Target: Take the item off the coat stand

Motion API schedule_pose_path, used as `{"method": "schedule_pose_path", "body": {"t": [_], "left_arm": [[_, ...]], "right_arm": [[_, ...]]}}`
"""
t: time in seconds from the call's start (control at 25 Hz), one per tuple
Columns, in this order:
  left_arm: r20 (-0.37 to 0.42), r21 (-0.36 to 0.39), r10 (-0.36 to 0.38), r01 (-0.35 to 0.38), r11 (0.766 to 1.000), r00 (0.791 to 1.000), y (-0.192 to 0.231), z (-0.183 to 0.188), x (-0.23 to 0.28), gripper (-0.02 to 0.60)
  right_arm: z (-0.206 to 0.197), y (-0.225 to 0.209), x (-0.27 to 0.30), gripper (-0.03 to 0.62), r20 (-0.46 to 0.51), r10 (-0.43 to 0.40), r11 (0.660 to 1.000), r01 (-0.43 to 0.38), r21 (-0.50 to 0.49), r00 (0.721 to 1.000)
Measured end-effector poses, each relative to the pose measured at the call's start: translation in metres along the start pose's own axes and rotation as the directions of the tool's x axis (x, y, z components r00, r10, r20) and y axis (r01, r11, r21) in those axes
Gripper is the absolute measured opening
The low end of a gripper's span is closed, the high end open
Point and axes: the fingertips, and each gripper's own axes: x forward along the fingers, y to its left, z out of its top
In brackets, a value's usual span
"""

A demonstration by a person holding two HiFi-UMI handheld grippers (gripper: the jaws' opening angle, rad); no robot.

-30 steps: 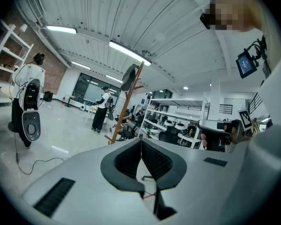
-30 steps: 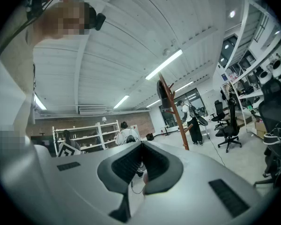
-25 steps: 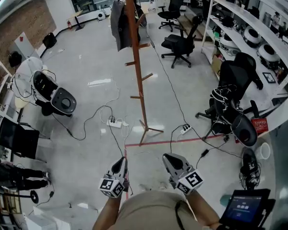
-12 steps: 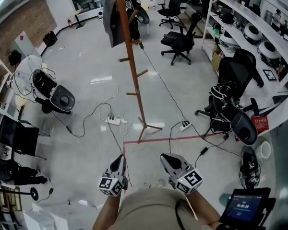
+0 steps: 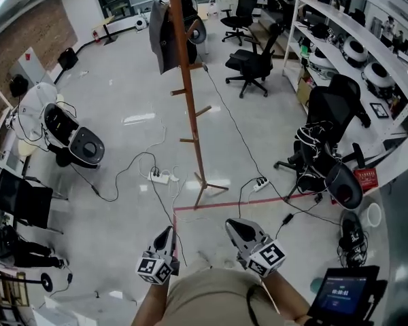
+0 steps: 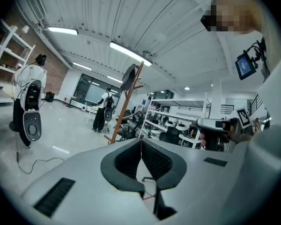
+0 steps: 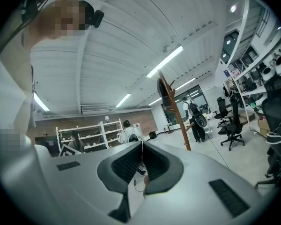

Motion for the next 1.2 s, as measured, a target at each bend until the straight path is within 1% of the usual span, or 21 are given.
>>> {"method": "schedule_pose_path", "body": {"t": [0.12,0.2,0.36,0.52,0.6,0.72,0.8,0.84,0.92,1.04,1.2], "left_arm": [[-0.004,0.005,-0.026,0.026,1.000,1.000,0.014,0.008,0.007,0.018],[-0.008,-0.004,-0.043,0.043,0.999,0.999,0.020,0.011,0.014,0.018],[-0.012,0.008,-0.090,0.090,0.996,0.996,0.028,0.016,0.021,0.018],[-0.024,0.009,-0.117,0.117,0.993,0.993,0.043,0.020,0.024,0.018],[-0.022,0.010,-0.130,0.130,0.991,0.991,0.052,0.020,0.023,0.018],[-0.019,0.009,-0.136,0.136,0.991,0.991,0.063,0.020,0.019,0.018],[-0.016,0.012,-0.140,0.140,0.990,0.990,0.073,0.016,0.019,0.018],[-0.015,0.014,-0.143,0.144,0.990,0.990,0.078,0.013,0.019,0.018],[-0.015,0.009,-0.151,0.151,0.989,0.988,0.085,0.011,0.017,0.018],[-0.018,0.003,-0.159,0.159,0.987,0.987,0.087,0.010,0.014,0.018],[-0.019,-0.020,-0.148,0.147,0.989,0.989,0.094,0.011,0.013,0.018]], "right_arm": [[0.010,0.012,0.016,0.015,0.032,0.012,1.000,-0.011,-0.017,0.999],[0.010,0.014,0.025,0.015,0.035,0.007,1.000,-0.006,-0.015,0.999],[0.004,0.011,0.039,0.016,0.034,-0.029,1.000,0.030,-0.007,0.999],[-0.001,0.010,0.056,0.015,0.032,-0.057,0.998,0.058,-0.015,0.998],[-0.001,0.015,0.063,0.015,0.051,-0.043,0.999,0.044,-0.011,0.998],[0.001,0.027,0.071,0.017,0.136,0.022,0.998,-0.029,0.050,0.990],[0.000,0.031,0.076,0.017,0.179,0.038,0.995,-0.053,0.084,0.983],[-0.001,0.034,0.078,0.015,0.189,0.040,0.995,-0.056,0.082,0.981],[-0.003,0.040,0.083,0.016,0.193,0.045,0.996,-0.058,0.062,0.980],[-0.008,0.041,0.088,0.015,0.172,0.036,0.998,-0.043,0.041,0.984],[-0.007,0.038,0.092,0.015,0.166,0.021,0.997,-0.033,0.066,0.986]]}}
